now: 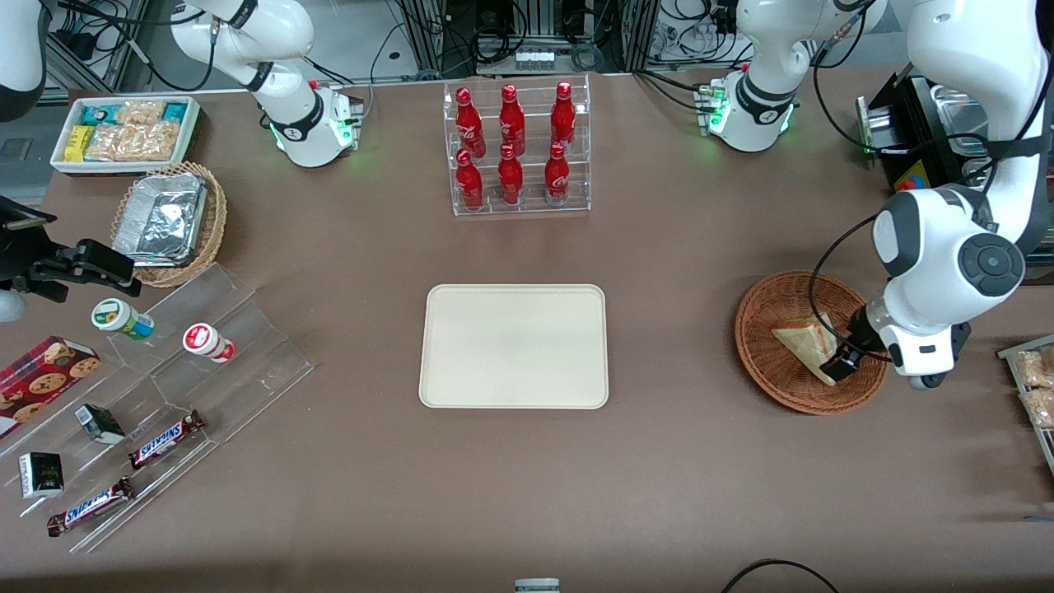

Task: Place sandwich from basket to tray
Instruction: 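Move the open left gripper down over the sandwich in the wicker basket, then close the left gripper on the wrapped sandwich's crust edge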

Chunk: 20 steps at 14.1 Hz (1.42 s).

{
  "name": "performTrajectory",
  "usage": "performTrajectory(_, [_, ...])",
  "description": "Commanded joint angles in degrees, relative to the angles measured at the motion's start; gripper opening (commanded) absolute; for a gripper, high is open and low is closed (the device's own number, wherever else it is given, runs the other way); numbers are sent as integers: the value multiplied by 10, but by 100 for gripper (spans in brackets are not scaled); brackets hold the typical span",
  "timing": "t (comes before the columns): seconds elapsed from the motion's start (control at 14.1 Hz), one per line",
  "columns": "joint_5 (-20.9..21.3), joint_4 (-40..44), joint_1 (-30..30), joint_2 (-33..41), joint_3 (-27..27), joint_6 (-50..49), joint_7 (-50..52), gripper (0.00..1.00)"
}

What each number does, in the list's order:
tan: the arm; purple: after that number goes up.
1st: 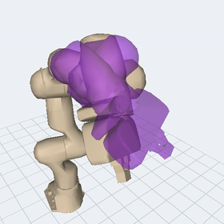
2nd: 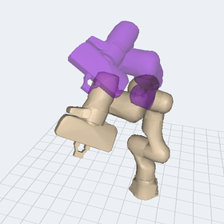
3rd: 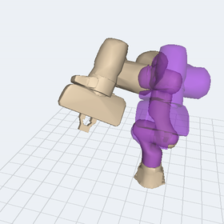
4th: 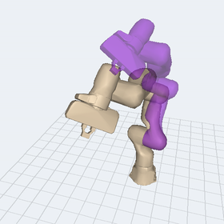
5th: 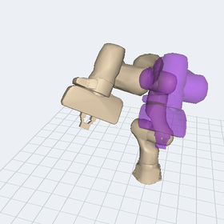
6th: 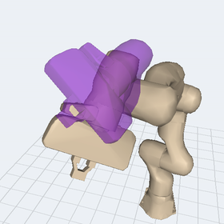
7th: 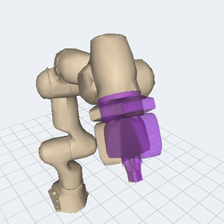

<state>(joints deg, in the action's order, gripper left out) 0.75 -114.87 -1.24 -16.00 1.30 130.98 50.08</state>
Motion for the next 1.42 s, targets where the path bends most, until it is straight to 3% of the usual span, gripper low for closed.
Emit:
performTrajectory(0.0, [9, -19, -4, -2, 1, 16, 13, 100])
performTrajectory(0.99, [22, -84, -5, -8, 1, 70, 13, 100])
performTrajectory(1.14, [22, -85, -6, -8, 1, 70, 13, 80])
performTrajectory(1.28, [22, -86, -9, -9, 1, 70, 13, 45])
performTrajectory(1.35, [22, -85, -10, -13, 1, 69, 12, 33])
